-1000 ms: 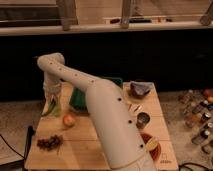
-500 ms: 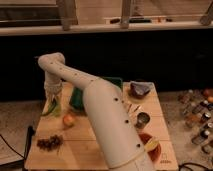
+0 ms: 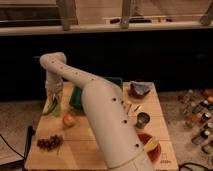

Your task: Place pepper in plastic cup

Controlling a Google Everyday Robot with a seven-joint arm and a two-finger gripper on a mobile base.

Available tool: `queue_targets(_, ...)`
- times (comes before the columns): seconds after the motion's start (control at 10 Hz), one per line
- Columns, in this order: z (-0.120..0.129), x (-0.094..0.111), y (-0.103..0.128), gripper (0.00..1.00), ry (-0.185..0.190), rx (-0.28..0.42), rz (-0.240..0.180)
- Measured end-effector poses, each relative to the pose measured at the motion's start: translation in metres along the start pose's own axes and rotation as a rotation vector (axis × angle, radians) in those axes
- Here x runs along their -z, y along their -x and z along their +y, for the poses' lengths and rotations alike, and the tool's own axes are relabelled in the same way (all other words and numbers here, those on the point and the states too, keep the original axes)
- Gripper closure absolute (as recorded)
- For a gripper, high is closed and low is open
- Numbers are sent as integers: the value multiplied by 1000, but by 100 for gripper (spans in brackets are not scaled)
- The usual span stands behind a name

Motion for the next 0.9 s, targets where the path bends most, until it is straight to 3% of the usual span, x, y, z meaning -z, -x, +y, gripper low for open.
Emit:
queue_targets(0.3, 2, 2, -4, 24, -4, -5, -6)
queue_targets(0.4, 2, 2, -3, 20, -4, -5, -10)
queue_targets(0.9, 3, 2, -5, 20, -12, -1, -16)
